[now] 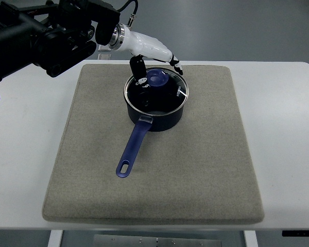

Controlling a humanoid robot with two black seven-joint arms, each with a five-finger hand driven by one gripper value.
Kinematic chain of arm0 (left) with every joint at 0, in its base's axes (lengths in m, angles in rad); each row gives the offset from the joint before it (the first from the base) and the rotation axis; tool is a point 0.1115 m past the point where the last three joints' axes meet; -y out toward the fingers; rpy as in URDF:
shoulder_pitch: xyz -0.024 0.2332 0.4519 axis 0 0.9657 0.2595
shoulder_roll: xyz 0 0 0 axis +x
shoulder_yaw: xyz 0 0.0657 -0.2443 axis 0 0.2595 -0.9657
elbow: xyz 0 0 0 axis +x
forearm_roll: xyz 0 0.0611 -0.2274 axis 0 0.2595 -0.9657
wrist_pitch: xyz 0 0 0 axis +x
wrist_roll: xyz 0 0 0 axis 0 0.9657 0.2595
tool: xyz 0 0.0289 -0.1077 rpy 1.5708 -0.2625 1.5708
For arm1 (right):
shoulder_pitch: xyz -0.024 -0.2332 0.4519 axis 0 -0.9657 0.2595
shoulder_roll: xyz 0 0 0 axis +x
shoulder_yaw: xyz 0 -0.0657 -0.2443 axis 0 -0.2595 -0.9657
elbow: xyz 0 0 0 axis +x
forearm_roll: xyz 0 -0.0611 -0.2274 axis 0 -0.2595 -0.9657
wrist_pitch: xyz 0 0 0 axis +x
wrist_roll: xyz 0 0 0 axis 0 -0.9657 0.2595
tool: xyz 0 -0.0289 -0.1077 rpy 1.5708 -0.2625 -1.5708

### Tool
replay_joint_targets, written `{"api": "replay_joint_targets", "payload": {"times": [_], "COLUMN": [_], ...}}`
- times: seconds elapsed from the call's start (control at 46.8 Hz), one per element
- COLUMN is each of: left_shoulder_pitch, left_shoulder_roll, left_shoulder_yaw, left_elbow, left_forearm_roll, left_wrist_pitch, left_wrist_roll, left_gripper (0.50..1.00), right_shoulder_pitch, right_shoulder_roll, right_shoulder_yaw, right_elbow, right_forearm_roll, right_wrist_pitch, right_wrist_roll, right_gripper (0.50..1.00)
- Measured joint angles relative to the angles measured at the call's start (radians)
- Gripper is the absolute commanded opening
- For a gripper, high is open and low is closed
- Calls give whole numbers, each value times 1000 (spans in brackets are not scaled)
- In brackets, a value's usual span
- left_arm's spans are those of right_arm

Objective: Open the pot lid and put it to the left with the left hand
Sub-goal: 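Close the left hand fingers around the blue knob of the lid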

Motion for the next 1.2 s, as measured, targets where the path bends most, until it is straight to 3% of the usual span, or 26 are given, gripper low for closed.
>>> {"api": "replay_joint_targets", "payload": {"times": [0.278,0.363,0.534,0.598,0.726,0.811,1.196], "left_shoulder_pitch": [1,3,4,6,10,10,11], "left_shoulder_roll": [-2,-1,-2,-2,-3,-4,-6], "left_shoulder_yaw": [3,4,6,6,6,6,8], "left_elbow": [-9,-10,-9,-7,-6,-5,-1], "left_forearm_roll": [-5,-4,5,6,6,8,12], "left_wrist_pitch": [-4,-4,-4,-3,0,5,12], "left_wrist_roll": [0,0,0,0,0,0,0], "left_gripper": [885,834,671,660,540,500,500], "right_shoulder_pitch": [0,-1,0,0,0,0,0], "right_shoulder_roll": [0,0,0,0,0,0,0], "right_shoulder_yaw": [1,0,0,0,0,0,0], "right_elbow": [0,0,0,0,0,0,0], "right_forearm_roll": [0,0,0,0,0,0,0], "right_wrist_pitch": [0,0,0,0,0,0,0], "right_wrist_roll": [0,0,0,0,0,0,0], "right_gripper": [917,917,917,917,917,917,917]}}
